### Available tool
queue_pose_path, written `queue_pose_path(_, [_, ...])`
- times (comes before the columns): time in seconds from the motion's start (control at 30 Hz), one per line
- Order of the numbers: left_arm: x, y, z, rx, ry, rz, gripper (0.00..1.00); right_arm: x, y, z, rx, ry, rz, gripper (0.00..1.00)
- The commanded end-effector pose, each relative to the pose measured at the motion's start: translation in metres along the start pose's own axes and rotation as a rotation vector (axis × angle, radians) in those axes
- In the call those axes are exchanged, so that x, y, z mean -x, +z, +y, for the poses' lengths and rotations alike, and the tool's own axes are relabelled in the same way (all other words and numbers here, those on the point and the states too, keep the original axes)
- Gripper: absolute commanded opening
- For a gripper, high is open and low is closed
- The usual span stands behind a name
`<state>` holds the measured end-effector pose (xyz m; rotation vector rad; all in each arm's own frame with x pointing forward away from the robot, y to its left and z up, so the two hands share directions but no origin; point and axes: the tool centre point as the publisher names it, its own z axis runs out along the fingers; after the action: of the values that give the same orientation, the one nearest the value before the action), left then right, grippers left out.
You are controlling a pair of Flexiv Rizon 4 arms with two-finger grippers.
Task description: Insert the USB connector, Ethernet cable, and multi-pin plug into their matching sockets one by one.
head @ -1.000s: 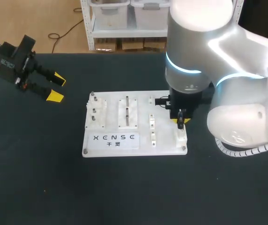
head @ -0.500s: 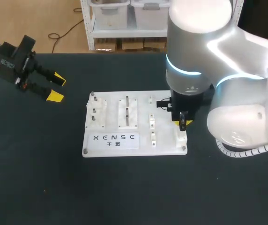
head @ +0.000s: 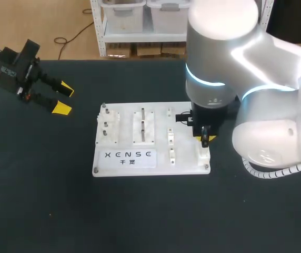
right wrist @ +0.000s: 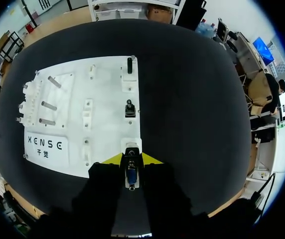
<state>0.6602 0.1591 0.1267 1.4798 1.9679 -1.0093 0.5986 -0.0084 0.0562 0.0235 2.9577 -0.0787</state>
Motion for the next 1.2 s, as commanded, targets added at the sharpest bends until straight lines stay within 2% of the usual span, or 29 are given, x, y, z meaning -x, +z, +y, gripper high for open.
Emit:
queue_pose_path(0.03, [-0.001,0.0,0.0,0.001,0.002,-0.001,1.0,-0.006,0.003,-0.003,0.003,0.004,-0.013,0.0])
queue_pose_path(0.47, [-0.001,0.0,0.0,0.001,0.002,-0.001,1.0,-0.016,0.018,-0.004,0.003,0.023,0.006,0.0])
queue_pose_path(0.83, [-0.001,0.0,0.0,0.001,0.002,-0.001,1.0,-0.015,0.048,0.0,0.009,0.052,0.088,0.0])
queue_pose_path(1.07, [-0.001,0.0,0.0,0.001,0.002,-0.001,1.0,-0.01,0.042,-0.002,0.015,0.051,0.093,0.0])
queue_pose_path(1.1, [-0.001,0.0,0.0,0.001,0.002,-0.001,1.0,-0.008,0.039,-0.002,0.018,0.051,0.086,0.14])
queue_pose_path(1.13, [-0.001,0.0,0.0,0.001,0.002,-0.001,1.0,-0.006,0.035,-0.002,0.024,0.052,0.078,0.35])
queue_pose_path(1.17, [-0.001,0.0,0.0,0.001,0.002,-0.001,1.0,-0.004,0.031,-0.002,0.027,0.054,0.068,0.46])
queue_pose_path(1.2, [-0.001,0.0,0.0,0.001,0.002,-0.001,1.0,-0.002,0.027,-0.002,0.025,0.057,0.059,0.8])
